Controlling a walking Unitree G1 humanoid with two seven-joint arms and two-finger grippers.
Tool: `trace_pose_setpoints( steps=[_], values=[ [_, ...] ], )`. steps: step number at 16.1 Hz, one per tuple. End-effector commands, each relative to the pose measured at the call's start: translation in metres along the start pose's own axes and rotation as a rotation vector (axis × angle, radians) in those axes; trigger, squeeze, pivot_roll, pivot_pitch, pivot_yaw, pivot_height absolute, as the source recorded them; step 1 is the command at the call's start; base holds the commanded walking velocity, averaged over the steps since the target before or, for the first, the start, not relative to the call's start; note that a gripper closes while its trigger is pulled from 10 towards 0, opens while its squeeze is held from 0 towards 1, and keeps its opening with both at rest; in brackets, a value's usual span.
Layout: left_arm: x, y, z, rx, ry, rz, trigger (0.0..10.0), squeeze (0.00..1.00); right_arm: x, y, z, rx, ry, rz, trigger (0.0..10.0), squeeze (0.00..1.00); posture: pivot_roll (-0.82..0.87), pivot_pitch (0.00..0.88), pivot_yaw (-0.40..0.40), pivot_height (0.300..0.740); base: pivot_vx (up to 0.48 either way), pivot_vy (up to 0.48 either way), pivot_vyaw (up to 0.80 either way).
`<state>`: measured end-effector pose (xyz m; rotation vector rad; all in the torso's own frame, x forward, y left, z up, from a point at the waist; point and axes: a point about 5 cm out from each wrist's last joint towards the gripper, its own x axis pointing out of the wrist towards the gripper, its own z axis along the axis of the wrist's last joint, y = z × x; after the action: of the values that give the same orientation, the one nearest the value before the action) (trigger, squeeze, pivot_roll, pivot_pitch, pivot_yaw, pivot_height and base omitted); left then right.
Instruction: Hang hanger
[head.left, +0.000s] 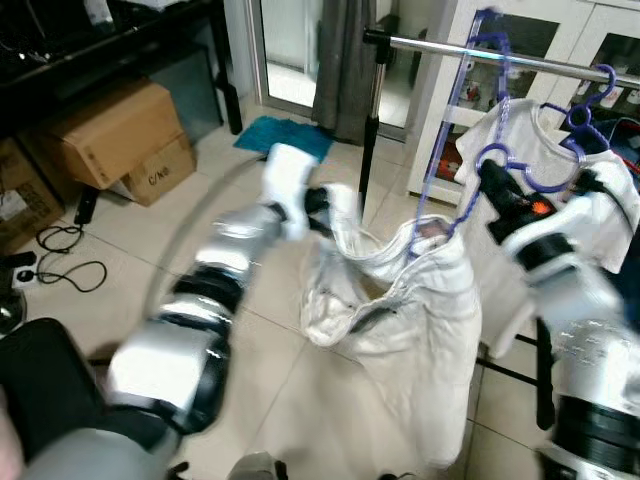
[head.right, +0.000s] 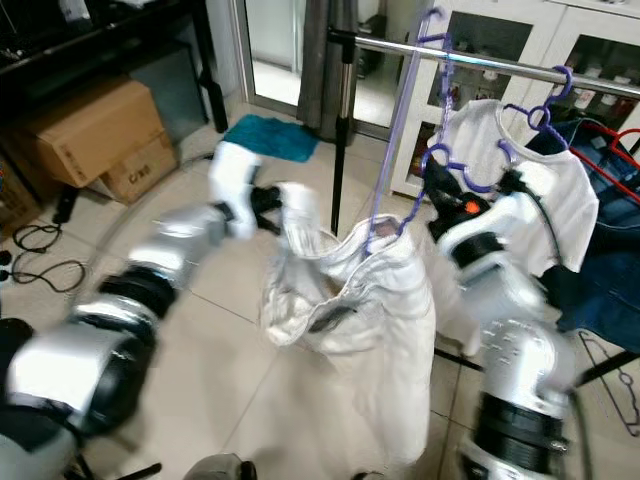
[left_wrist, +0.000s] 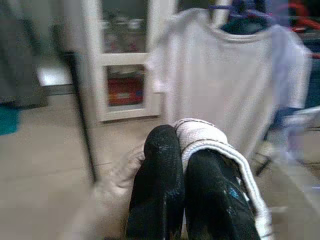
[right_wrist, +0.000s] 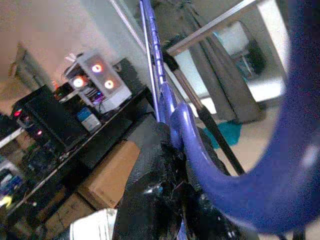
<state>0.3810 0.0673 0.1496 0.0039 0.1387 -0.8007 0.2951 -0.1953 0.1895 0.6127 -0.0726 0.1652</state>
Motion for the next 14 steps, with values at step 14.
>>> trace_pose_setpoints(
  steps=[14],
  values=[
    [-0.033,0.052,0.036,0.055,-0.174,0.350,0.0,0.00,-0.010,-0.009,-0.005,-0.548,0.051,0.124,0.0,0.00,-0.02,0.000,0.054,0.740,0.000,0.000,0.00]
  ],
)
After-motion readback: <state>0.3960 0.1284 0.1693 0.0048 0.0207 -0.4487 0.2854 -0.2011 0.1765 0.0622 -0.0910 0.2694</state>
